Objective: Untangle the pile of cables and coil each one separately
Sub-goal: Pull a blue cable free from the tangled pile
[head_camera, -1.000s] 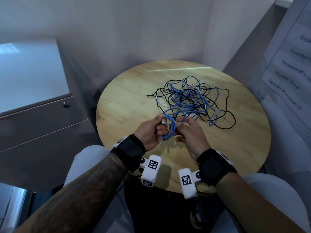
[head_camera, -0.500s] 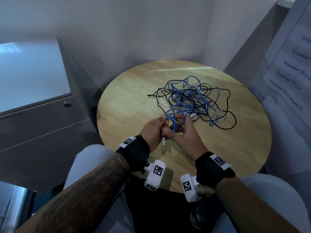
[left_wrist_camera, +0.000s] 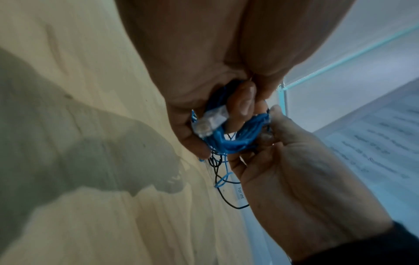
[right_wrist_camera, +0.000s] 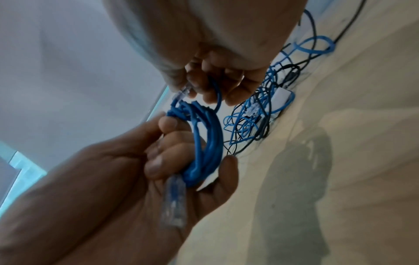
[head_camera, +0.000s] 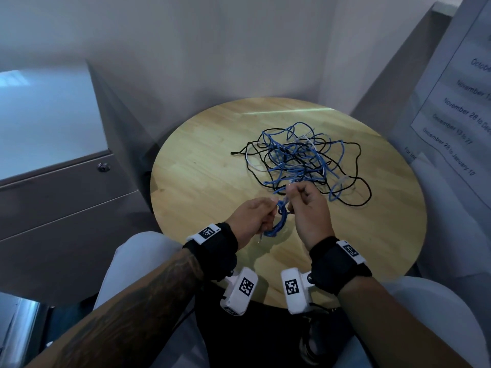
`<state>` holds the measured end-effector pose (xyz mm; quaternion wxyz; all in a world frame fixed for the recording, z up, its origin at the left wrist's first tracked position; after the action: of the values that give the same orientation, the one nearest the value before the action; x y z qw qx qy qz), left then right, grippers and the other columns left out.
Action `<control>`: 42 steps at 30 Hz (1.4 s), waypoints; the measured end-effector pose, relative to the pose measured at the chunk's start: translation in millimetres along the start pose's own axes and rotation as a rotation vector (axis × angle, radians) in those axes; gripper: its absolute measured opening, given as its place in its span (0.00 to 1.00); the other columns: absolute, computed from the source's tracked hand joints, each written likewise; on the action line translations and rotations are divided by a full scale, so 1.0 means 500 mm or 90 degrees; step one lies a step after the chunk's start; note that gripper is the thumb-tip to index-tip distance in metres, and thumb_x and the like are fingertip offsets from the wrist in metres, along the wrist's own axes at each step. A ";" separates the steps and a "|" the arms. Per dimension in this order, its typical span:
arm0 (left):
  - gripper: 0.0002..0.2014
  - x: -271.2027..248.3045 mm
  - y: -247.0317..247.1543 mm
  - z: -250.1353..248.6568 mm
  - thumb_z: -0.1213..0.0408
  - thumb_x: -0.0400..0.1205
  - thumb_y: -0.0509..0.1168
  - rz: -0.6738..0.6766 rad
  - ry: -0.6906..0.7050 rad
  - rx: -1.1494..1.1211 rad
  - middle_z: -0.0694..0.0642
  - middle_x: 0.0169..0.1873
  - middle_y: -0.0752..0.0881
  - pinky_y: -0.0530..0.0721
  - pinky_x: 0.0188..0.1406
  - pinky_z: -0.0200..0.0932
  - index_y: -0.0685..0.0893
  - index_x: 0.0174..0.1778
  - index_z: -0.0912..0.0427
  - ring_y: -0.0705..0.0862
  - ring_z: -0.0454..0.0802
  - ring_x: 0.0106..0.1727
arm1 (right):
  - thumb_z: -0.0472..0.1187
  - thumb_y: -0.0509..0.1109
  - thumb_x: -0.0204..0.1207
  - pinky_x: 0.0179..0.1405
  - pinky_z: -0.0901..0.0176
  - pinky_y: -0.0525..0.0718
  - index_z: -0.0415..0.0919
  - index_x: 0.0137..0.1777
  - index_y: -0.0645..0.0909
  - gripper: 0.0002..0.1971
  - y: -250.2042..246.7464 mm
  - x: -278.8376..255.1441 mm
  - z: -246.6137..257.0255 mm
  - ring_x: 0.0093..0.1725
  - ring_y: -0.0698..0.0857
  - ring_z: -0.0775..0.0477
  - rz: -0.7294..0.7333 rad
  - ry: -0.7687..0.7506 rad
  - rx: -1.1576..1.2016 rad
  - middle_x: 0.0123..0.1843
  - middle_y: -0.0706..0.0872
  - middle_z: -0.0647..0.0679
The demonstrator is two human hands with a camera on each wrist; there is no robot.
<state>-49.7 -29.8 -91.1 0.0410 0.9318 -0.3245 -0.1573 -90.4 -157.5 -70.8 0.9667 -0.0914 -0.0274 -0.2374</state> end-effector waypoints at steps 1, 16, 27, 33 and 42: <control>0.16 -0.001 0.001 0.001 0.54 0.88 0.60 0.008 -0.002 0.031 0.48 0.24 0.64 0.78 0.33 0.44 0.72 0.38 0.61 0.63 0.46 0.25 | 0.45 0.66 0.87 0.43 0.63 0.78 0.42 0.45 0.79 0.10 -0.001 0.000 0.000 0.35 0.80 0.64 -0.002 0.003 0.002 0.33 0.83 0.62; 0.13 -0.003 -0.016 0.003 0.59 0.85 0.66 -0.021 -0.020 0.077 0.47 0.18 0.66 0.77 0.26 0.46 0.79 0.40 0.64 0.65 0.49 0.20 | 0.43 0.67 0.86 0.45 0.58 0.81 0.41 0.50 0.90 0.11 0.009 -0.003 -0.015 0.40 0.81 0.50 0.192 0.241 0.120 0.36 0.83 0.48; 0.10 -0.024 0.020 0.035 0.54 0.86 0.64 0.153 -0.156 0.060 0.50 0.26 0.60 0.62 0.26 0.41 0.78 0.48 0.57 0.57 0.48 0.25 | 0.41 0.65 0.87 0.27 0.79 0.74 0.42 0.42 0.85 0.13 -0.139 0.065 0.035 0.25 0.78 0.66 -0.158 0.052 -0.005 0.31 0.80 0.47; 0.12 -0.015 -0.017 0.004 0.58 0.88 0.61 0.057 -0.010 0.095 0.50 0.25 0.59 0.61 0.25 0.39 0.80 0.52 0.65 0.56 0.47 0.25 | 0.42 0.70 0.84 0.34 0.67 0.78 0.42 0.41 0.86 0.10 -0.146 0.070 0.027 0.35 0.83 0.60 -0.146 0.057 0.050 0.32 0.83 0.51; 0.09 -0.003 -0.050 -0.033 0.60 0.89 0.57 0.023 0.012 -0.124 0.49 0.25 0.57 0.58 0.23 0.34 0.75 0.59 0.62 0.57 0.42 0.22 | 0.35 0.73 0.81 0.44 0.66 0.81 0.45 0.47 0.86 0.04 -0.002 -0.007 -0.017 0.40 0.86 0.60 0.250 0.090 -0.117 0.42 0.91 0.51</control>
<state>-30.9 -9.6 -79.3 0.1369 0.9190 -0.3239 -0.1785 -93.9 -158.3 -79.4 0.9815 -0.1659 0.0806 -0.0522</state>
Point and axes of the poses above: each hand's wrist, its own x-axis towards the middle knuckle, its own y-axis out of the palm, z = x × y, the point moved 6 cm from there along x, towards the middle knuckle
